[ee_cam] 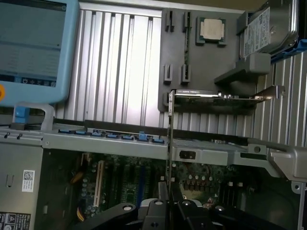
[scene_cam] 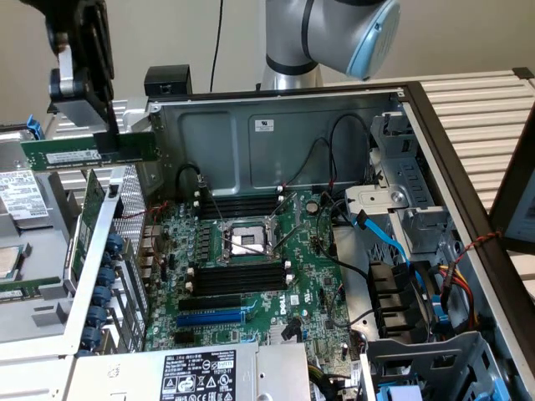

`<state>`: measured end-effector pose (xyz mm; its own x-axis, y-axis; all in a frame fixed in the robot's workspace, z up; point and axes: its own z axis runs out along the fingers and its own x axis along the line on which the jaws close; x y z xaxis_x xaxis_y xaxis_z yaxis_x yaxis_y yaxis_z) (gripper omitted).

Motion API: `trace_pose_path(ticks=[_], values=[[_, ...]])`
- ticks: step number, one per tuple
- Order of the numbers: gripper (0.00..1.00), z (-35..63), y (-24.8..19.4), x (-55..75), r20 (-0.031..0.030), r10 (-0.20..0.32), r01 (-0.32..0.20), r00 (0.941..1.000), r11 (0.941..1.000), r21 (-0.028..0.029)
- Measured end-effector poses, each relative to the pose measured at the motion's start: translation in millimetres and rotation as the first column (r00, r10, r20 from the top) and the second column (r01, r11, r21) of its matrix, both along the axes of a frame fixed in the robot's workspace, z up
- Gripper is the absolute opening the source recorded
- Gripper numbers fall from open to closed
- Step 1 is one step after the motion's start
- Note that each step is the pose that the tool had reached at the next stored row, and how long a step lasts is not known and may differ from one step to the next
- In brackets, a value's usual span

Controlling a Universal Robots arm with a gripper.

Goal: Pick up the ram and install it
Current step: 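Pick up the ram and move it above insertion slot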

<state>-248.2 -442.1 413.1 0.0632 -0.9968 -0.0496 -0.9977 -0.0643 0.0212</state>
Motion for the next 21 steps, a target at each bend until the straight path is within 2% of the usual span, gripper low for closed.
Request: trace_pose_path(ticks=[3, 4, 6, 10, 11, 17, 20, 21], values=[[0.14, 0.0, 0.0, 12.3, 0.001, 0.0, 0.0, 1.0, 0.9998, -0.0207], [0.14, -0.3, 0.1, 16.9, 0.0026, 0.0, 0.0, 1.0, 0.9997, -0.0244], [0.14, -1.2, 0.6, 25.5, 0.0072, 0.0, 0.0, 1.0, 0.9997, -0.026], [0.14, -3.1, 2.3, 42.8, 0.0206, 0.0, 0.001, 0.9998, 0.9996, -0.0274], [0.14, -4.2, 2.8, 47.4, 0.0217, 0.0, 0.001, 0.9998, 0.9996, -0.0272], [0.14, -9.3, 4.2, 72.8, 0.0202, 0.005, -0.004, 0.9998, 0.9996, -0.0275], [0.14, -10.0, 4.2, 81.6, 0.0086, 0.011, -0.011, 0.9999, 0.9995, -0.0281], [0.14, -10.2, 4.2, 85.8, 0.0071, 0.011, -0.011, 0.9999, 0.9995, -0.0282]])
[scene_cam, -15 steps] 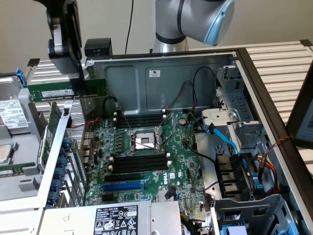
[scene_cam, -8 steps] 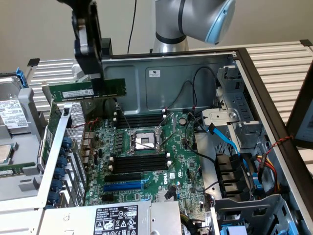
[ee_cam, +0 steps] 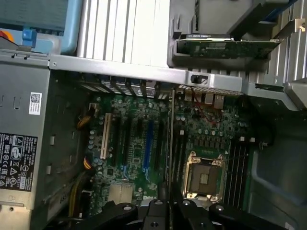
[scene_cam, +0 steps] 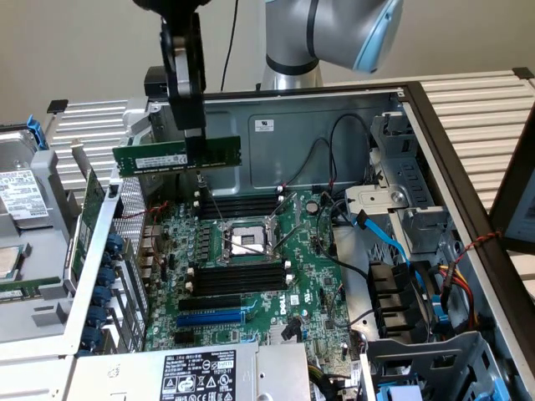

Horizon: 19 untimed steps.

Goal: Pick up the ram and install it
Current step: 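Pick up the ram and move it above insertion slot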

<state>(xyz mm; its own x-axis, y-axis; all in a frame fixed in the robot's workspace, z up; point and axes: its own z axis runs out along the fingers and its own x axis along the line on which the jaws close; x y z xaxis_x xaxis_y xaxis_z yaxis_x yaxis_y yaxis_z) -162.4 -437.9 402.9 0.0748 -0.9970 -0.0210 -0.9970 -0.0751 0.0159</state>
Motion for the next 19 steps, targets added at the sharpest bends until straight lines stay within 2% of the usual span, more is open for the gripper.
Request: trace_pose_path(ticks=[2, 4, 8, 10, 11, 12, 15, 19], values=[[0.14, -0.6, 0.8, 9.1, -0.0001, 0.0, 0.0, 1.0, 1.0, 0.0], [0.14, -1.4, 4.1, 17.1, -0.0001, 0.0, 0.0, 1.0, 1.0, -0.0001], [0.14, -3.1, 19.2, 22.2, 0.0005, 0.0, 0.0, 1.0, 1.0, -0.0011], [0.14, -3.7, 25.2, 23.9, 0.0012, 0.0, 0.0, 1.0, 1.0, -0.0095], [0.14, -3.8, 26.9, 25.4, 0.0016, 0.0, 0.0, 1.0, 0.9999, -0.0142], [0.14, -3.9, 28.3, 26.9, 0.0035, 0.0, 0.0, 1.0, 0.9999, -0.0164], [0.14, -4.1, 30.3, 29.2, 0.0067, -0.006, 0.006, 1.0, 0.9998, -0.0165], [0.14, -5.5, 30.5, 31.9, 0.0068, -0.019, 0.019, 0.9998, 0.9998, -0.007]])
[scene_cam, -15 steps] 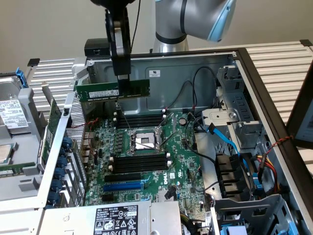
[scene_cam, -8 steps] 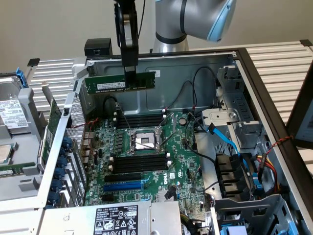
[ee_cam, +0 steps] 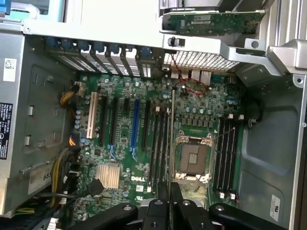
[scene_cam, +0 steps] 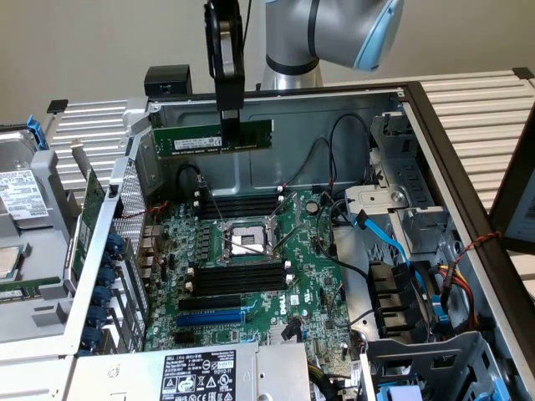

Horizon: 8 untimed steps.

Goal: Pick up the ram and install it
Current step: 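Pick up the ram and move it above insertion slot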

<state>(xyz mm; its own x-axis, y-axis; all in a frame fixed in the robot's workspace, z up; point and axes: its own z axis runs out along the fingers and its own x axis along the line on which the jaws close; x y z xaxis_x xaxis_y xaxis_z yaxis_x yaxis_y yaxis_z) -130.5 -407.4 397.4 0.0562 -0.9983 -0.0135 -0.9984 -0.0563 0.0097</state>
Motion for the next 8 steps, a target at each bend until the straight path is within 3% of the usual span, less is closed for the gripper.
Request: trace_pose_path(ticks=[4, 8], values=[[0.14, -2.0, 1.1, 2.5, 0.0, -0.01, 0.01, 1.0, 0.9999, 0.0031], [0.14, -3.5, 6.1, 3.2, 0.0004, -0.014, 0.014, 0.9999, 0.9999, 0.0032]])
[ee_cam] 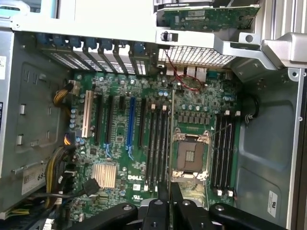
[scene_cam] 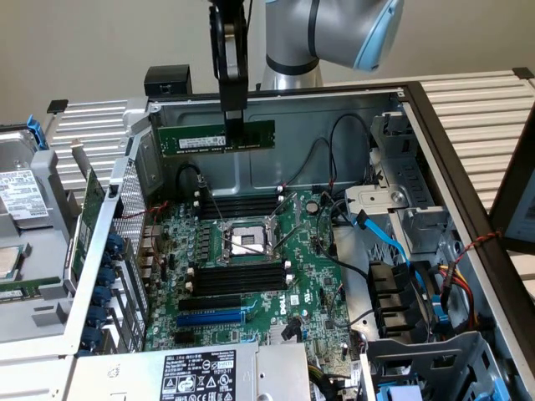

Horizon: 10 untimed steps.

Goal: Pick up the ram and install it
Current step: 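Pick up the ram and move it above insertion slot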

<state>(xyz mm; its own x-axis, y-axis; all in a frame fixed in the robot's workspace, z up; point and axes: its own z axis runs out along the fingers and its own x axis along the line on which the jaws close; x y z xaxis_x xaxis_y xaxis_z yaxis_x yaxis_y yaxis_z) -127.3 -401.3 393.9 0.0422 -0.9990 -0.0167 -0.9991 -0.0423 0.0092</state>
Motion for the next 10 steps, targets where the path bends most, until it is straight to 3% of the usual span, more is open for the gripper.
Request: trace_pose_path(ticks=[6, 10], values=[[0.14, -0.7, 3.2, 0.6, 0.0037, -0.02, 0.02, 0.9998, 0.9998, 0.0007], [0.14, -1.2, 3.9, 1.0, 0.0048, -0.035, 0.035, 0.9994, 0.9994, 0.0072]])
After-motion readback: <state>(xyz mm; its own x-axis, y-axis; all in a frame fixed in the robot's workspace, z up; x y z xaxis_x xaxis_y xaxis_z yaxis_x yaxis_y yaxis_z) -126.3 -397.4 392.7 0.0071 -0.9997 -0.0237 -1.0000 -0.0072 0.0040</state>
